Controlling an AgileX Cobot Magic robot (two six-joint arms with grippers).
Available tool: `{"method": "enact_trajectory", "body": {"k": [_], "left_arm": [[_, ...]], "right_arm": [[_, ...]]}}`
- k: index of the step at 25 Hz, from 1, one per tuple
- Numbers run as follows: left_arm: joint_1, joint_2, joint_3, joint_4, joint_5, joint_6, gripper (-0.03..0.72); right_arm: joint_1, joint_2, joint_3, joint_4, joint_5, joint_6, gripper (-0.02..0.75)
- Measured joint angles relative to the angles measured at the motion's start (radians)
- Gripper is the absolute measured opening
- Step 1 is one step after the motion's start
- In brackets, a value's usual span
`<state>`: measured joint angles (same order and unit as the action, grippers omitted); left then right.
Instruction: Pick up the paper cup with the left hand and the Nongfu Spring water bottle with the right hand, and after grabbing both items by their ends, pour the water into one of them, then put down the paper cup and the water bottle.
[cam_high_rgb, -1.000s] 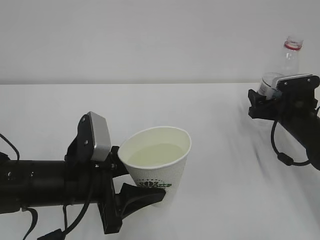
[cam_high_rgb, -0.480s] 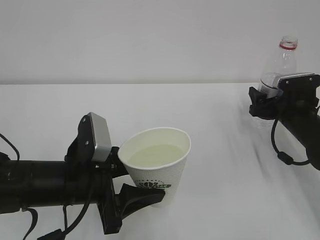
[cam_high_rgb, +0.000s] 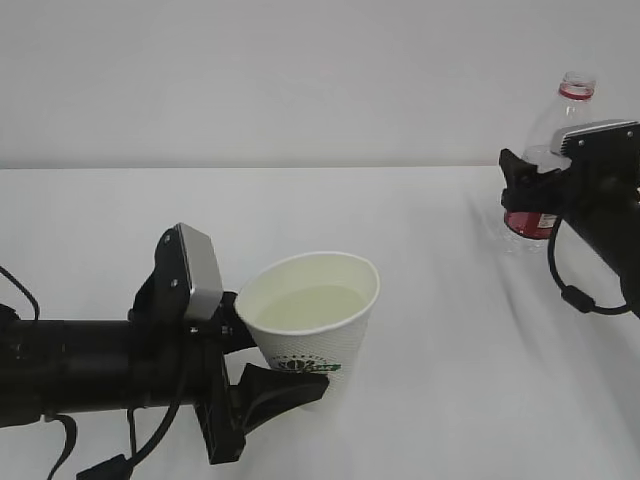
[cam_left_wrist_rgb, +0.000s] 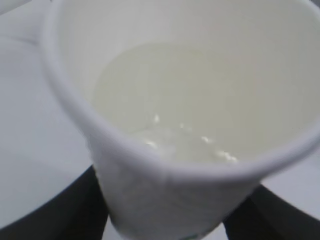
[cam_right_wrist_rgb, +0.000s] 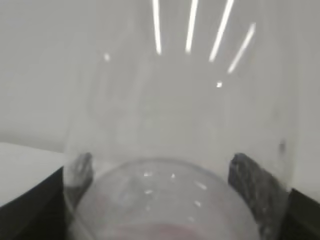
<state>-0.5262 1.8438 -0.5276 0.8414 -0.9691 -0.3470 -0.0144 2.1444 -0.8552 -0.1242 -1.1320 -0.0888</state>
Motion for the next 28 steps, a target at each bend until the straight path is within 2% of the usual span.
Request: {"method": "enact_trajectory", "body": {"k": [14, 28], "left_arm": [[0.000, 0.000, 0.000, -0.015, 0.001, 0.002, 0.470], [0.000, 0.000, 0.000, -0.021, 0.001, 0.021, 0.470]], "right_arm": [[0.000, -0.128, 0.017, -0.008, 0.000, -0.004, 0.626], [0.000, -0.268, 0.209, -0.008, -0.005, -0.020, 0.609]]}}
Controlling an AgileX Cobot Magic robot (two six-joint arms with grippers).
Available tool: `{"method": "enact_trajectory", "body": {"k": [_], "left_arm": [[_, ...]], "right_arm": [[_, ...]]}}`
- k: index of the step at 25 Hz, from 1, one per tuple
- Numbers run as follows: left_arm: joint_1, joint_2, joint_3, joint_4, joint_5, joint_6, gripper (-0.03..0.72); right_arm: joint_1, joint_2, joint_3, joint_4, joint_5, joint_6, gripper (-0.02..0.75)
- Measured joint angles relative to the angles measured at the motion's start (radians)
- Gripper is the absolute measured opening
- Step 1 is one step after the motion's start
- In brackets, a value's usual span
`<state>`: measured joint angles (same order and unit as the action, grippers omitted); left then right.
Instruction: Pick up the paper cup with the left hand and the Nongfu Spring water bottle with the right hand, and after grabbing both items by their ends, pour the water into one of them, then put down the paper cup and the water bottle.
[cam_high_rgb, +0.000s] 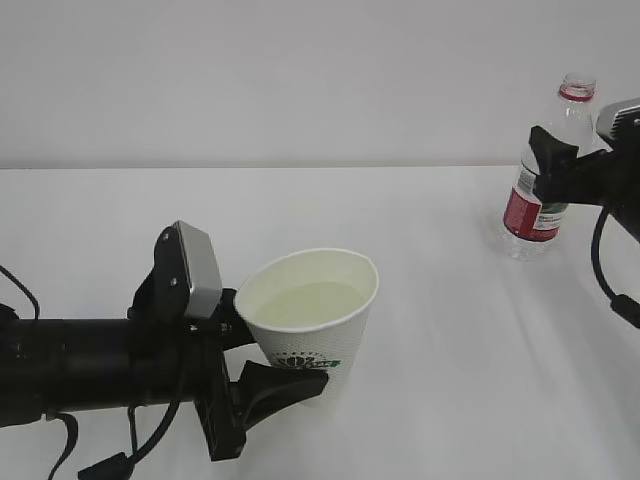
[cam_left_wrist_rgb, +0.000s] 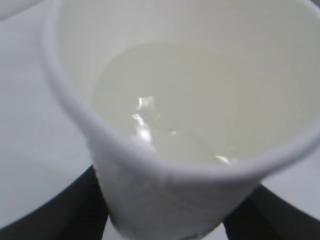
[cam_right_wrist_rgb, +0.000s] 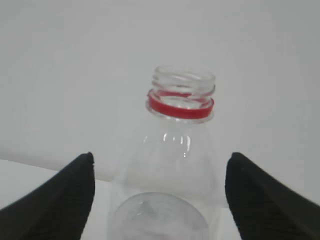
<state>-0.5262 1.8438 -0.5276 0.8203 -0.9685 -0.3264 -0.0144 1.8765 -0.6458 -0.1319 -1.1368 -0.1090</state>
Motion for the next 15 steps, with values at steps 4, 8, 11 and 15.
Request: {"method": "enact_trajectory", "body": {"k": [4, 8, 11, 15], "left_arm": [[0.000, 0.000, 0.000, -0.004, -0.016, 0.009, 0.470], [0.000, 0.000, 0.000, -0.004, -0.028, 0.011, 0.470], [0.000, 0.000, 0.000, -0.006, -0.037, 0.011, 0.470], [0.000, 0.000, 0.000, -0.006, -0.044, 0.012, 0.470]], "right_arm": [[0.000, -0.049, 0.047, 0.000, 0.000, -0.012, 0.606], [0.000, -0.080, 0.089, 0.000, -0.002, -0.016, 0.599], [0.000, -0.101, 0.122, 0.000, -0.002, -0.018, 0.596], [0.000, -0.112, 0.170, 0.000, -0.002, -0.018, 0.596]]}}
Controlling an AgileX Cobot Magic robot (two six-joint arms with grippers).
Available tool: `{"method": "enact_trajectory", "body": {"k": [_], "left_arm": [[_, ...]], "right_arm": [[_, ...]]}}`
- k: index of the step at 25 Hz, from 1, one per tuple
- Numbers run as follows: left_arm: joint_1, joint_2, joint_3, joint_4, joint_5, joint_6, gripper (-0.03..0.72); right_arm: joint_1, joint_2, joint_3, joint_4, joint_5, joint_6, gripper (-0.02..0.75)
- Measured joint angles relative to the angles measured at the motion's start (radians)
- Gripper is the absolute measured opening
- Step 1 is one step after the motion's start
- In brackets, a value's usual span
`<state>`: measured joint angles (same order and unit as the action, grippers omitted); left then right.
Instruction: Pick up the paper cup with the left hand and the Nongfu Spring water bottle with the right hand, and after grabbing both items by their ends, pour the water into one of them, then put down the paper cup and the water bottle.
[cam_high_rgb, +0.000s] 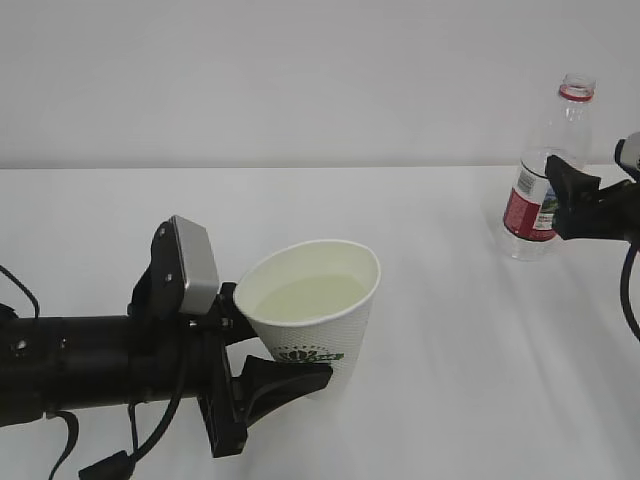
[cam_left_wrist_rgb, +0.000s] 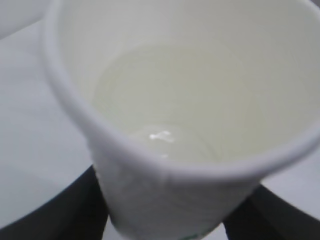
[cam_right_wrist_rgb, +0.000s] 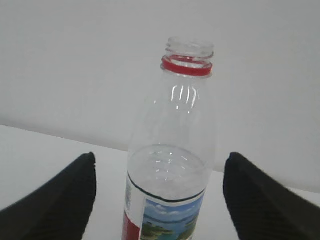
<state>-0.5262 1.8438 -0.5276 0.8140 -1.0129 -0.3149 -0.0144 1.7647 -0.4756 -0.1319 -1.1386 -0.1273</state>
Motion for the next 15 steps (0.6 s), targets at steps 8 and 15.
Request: {"method": "enact_trajectory", "body": {"k": [8, 15], "left_arm": [[0.000, 0.000, 0.000, 0.000, -0.002, 0.000, 0.470], [0.000, 0.000, 0.000, -0.042, -0.023, 0.010, 0.470]], "right_arm": [[0.000, -0.075, 0.084, 0.000, 0.000, 0.028, 0.594], [0.000, -0.096, 0.118, 0.000, 0.000, 0.041, 0.594]]}}
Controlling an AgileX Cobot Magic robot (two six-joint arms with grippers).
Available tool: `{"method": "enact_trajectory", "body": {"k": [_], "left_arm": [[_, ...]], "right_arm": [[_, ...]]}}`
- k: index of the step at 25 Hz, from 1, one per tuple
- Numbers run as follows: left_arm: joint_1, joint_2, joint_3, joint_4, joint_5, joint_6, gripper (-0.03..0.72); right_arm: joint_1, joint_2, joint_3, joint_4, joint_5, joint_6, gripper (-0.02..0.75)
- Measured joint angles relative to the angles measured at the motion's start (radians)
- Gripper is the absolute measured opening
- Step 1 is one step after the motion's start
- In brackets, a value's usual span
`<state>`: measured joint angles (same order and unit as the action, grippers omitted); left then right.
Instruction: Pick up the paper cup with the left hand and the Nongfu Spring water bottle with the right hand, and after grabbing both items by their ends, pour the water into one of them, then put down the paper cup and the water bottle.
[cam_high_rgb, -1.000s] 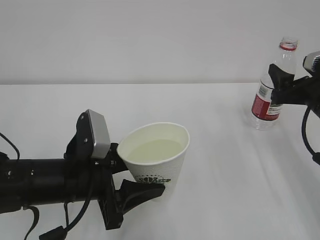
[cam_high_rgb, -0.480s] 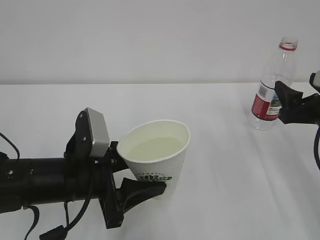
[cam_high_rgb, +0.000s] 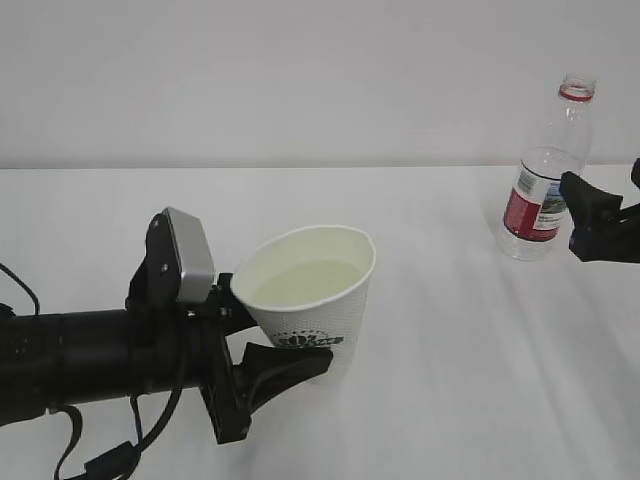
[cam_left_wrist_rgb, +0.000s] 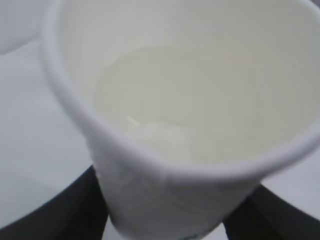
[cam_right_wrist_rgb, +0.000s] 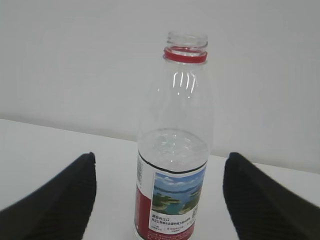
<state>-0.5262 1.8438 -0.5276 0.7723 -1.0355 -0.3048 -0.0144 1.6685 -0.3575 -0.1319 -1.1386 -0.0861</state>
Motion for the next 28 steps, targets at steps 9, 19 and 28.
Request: {"method": "enact_trajectory", "body": {"k": [9, 19, 28], "left_arm": [[0.000, 0.000, 0.000, -0.204, -0.015, 0.090, 0.470], [0.000, 0.000, 0.000, -0.414, -0.015, 0.194, 0.454], [0.033, 0.000, 0.000, -0.512, -0.015, 0.225, 0.450]], "right_arm": [[0.000, 0.000, 0.000, 0.000, 0.000, 0.002, 0.593], [0.000, 0.000, 0.000, -0.007, 0.000, 0.012, 0.593], [0.000, 0.000, 0.000, -0.019, 0.000, 0.017, 0.592]]}}
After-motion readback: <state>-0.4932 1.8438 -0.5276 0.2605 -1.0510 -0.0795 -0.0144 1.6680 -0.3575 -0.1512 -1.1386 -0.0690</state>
